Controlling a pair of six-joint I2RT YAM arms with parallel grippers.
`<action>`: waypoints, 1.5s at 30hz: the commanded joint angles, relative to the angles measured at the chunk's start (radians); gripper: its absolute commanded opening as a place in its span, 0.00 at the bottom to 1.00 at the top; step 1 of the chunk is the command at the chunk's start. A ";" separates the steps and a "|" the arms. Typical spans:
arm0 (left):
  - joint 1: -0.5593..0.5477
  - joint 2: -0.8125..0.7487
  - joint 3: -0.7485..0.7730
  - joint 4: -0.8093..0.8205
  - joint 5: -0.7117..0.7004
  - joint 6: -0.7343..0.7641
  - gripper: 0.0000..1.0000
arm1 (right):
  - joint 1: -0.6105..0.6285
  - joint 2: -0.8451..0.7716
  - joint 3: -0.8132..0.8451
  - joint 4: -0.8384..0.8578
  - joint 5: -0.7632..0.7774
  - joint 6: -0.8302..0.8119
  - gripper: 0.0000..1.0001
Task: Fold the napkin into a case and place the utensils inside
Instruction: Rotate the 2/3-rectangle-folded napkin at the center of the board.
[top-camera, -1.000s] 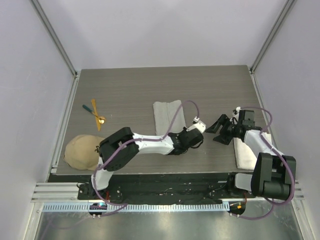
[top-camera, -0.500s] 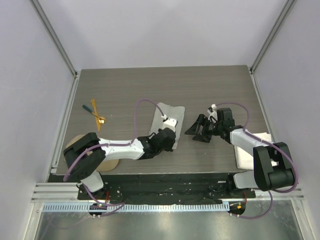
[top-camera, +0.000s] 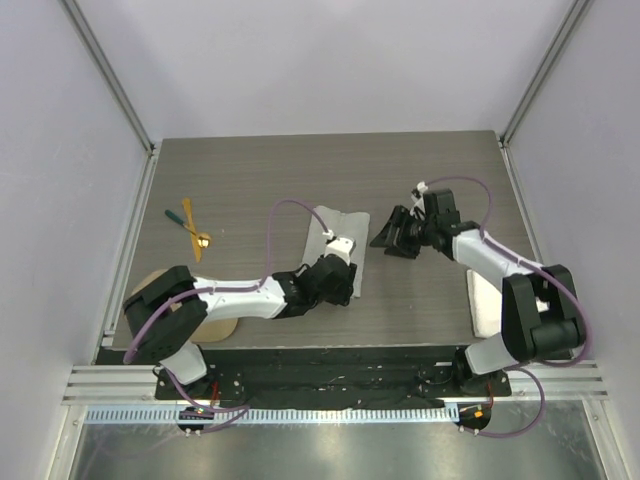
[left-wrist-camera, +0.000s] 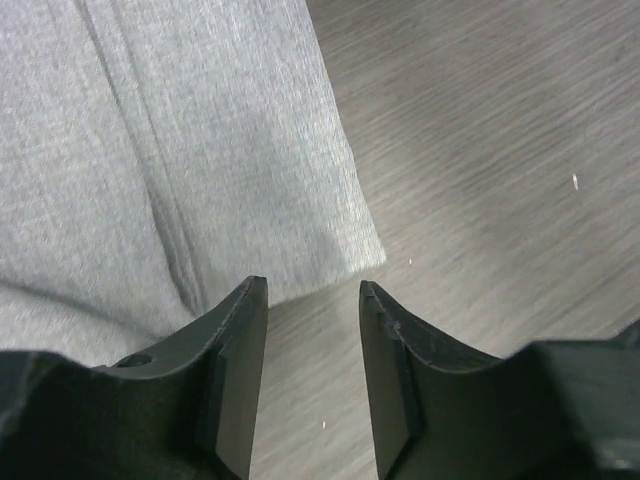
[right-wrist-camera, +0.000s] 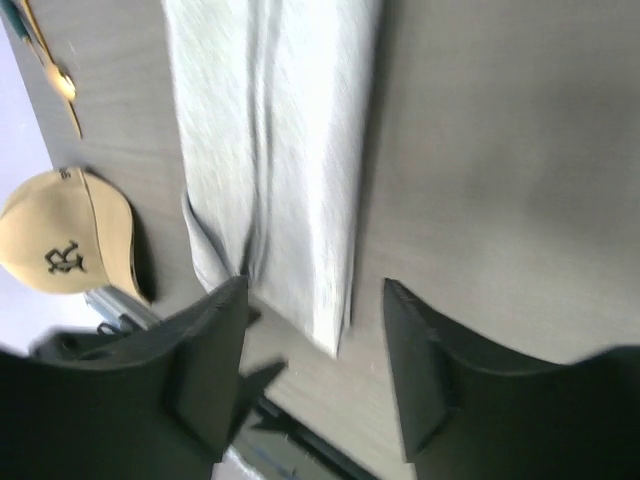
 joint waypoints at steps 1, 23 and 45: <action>-0.002 -0.131 -0.030 -0.012 0.036 -0.010 0.49 | 0.004 0.113 0.204 -0.036 0.041 -0.106 0.54; 0.326 -0.361 0.035 -0.332 0.320 -0.240 0.24 | 0.096 0.640 0.702 -0.243 0.201 -0.263 0.01; 0.428 -0.296 0.056 -0.389 0.536 -0.264 0.22 | 0.380 -0.092 -0.075 0.061 0.235 0.330 0.02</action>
